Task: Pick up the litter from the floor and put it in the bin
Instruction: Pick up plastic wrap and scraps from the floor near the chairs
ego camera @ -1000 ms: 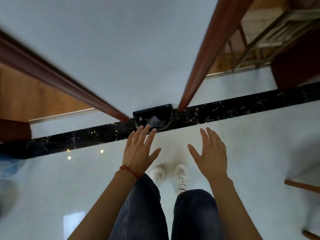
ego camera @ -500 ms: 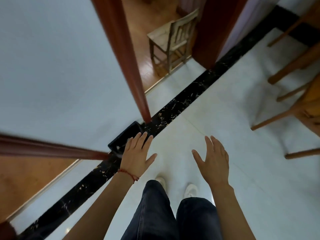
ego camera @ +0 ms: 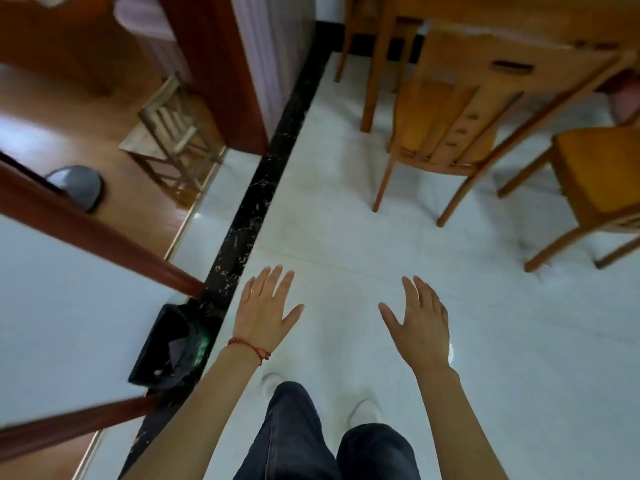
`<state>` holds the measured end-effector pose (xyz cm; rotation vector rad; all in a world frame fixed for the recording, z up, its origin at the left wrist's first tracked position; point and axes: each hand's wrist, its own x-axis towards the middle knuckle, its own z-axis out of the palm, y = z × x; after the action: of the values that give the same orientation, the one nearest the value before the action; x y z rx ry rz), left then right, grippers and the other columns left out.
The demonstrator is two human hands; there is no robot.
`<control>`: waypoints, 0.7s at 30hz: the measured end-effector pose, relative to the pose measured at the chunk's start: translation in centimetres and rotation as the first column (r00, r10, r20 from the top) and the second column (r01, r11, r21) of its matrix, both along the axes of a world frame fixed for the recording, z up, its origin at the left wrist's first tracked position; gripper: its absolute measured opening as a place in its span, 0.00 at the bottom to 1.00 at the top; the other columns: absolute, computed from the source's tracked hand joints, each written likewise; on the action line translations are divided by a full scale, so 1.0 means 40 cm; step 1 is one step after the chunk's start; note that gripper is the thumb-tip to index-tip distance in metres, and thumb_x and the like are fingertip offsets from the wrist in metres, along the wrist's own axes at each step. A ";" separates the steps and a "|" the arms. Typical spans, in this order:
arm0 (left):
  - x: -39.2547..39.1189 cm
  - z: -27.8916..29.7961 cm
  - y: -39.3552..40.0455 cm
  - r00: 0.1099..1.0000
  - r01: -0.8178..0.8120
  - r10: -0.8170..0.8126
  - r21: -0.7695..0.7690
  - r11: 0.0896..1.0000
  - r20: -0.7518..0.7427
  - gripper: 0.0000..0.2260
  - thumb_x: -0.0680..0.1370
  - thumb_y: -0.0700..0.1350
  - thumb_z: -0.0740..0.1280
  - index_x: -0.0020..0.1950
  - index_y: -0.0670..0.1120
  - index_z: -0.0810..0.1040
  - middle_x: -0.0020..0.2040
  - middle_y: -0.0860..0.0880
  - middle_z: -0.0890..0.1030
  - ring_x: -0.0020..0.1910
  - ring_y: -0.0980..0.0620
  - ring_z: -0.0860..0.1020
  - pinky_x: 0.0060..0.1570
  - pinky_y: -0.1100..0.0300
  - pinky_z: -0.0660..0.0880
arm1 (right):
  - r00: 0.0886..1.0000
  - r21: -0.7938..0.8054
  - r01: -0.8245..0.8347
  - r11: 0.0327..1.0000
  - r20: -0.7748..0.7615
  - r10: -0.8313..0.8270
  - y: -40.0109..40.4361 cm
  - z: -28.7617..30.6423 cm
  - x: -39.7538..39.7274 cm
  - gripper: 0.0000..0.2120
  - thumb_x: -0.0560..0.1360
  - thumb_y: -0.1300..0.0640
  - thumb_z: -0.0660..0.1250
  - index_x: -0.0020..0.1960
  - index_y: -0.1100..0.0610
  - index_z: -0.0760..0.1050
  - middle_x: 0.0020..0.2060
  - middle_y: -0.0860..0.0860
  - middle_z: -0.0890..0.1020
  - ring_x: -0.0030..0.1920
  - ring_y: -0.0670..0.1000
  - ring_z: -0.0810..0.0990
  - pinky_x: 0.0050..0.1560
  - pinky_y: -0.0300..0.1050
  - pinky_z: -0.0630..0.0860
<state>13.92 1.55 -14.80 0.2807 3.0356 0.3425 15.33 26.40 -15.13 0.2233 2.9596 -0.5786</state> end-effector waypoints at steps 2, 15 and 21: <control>0.001 0.000 0.107 0.999 0.042 -0.042 0.001 0.999 0.001 0.26 0.74 0.51 0.68 0.69 0.41 0.67 0.68 0.38 0.68 0.68 0.38 0.65 0.66 0.42 0.60 | 0.999 0.010 0.052 0.999 0.003 -0.052 0.108 0.007 0.035 0.29 0.75 0.44 0.61 0.70 0.58 0.61 0.71 0.57 0.64 0.71 0.56 0.59 0.69 0.52 0.57; -0.097 0.020 0.756 0.842 0.539 -0.540 0.043 0.841 0.019 0.27 0.77 0.54 0.61 0.72 0.43 0.61 0.72 0.41 0.62 0.72 0.42 0.58 0.70 0.47 0.55 | 0.826 0.029 0.563 0.826 0.010 -0.564 0.658 0.032 0.268 0.29 0.75 0.44 0.60 0.71 0.57 0.60 0.71 0.56 0.63 0.71 0.55 0.59 0.68 0.50 0.56; -0.184 0.021 1.037 0.684 0.729 -0.730 0.033 0.684 0.013 0.27 0.77 0.54 0.61 0.72 0.43 0.61 0.72 0.41 0.63 0.71 0.42 0.59 0.69 0.47 0.56 | 0.669 0.046 0.742 0.669 0.015 -0.743 0.809 0.029 0.307 0.29 0.75 0.44 0.61 0.71 0.57 0.60 0.71 0.56 0.64 0.71 0.55 0.60 0.68 0.50 0.57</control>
<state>6.55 43.04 -13.97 1.4159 2.5853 0.3010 27.60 58.78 -13.95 1.4817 2.7329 -0.5679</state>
